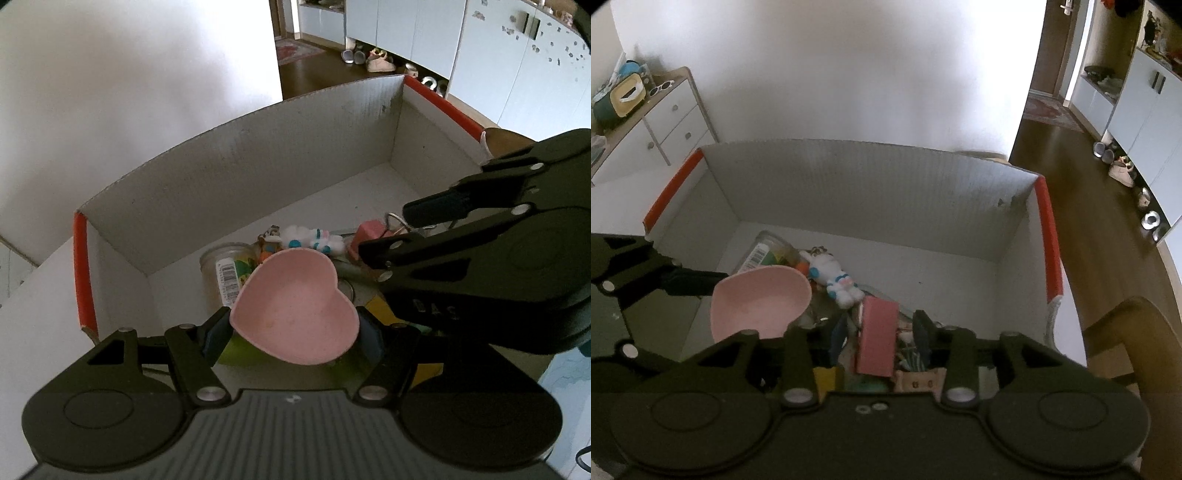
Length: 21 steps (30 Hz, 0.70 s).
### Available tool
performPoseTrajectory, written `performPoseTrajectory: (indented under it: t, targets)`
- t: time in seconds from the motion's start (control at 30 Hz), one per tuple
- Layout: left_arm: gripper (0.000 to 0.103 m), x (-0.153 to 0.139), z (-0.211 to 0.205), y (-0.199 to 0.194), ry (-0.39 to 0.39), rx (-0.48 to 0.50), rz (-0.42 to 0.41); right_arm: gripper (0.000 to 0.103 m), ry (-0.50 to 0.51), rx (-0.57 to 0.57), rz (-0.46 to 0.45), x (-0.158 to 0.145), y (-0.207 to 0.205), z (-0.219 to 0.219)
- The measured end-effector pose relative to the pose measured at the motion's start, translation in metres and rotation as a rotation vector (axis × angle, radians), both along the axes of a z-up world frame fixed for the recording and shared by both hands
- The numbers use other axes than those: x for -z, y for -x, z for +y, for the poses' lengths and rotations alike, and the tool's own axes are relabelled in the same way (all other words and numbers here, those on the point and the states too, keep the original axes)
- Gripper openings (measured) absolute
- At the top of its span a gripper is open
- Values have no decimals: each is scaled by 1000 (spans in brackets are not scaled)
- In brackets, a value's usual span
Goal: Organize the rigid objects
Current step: 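Lower both tools into the box and open them to release the dish and clip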
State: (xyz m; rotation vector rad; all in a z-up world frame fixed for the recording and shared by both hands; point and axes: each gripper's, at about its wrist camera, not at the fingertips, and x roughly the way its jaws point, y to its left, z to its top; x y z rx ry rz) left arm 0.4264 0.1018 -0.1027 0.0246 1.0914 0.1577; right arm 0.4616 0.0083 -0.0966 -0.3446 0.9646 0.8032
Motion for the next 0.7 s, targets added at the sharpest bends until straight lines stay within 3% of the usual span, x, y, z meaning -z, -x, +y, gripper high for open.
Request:
performPoseTrajectory:
  t: [0.3, 0.4, 0.7]
  targets:
    - [75, -4, 1, 9, 28, -27, -21, 47, -26, -8, -7, -15, 10, -7]
    - [75, -7, -1, 14, 36, -35, -29, 54, -43, -3, -1, -21, 14, -12]
    - [75, -28, -9, 35, 31, -52, -83, 64, -115, 1, -26, -54, 34, -35]
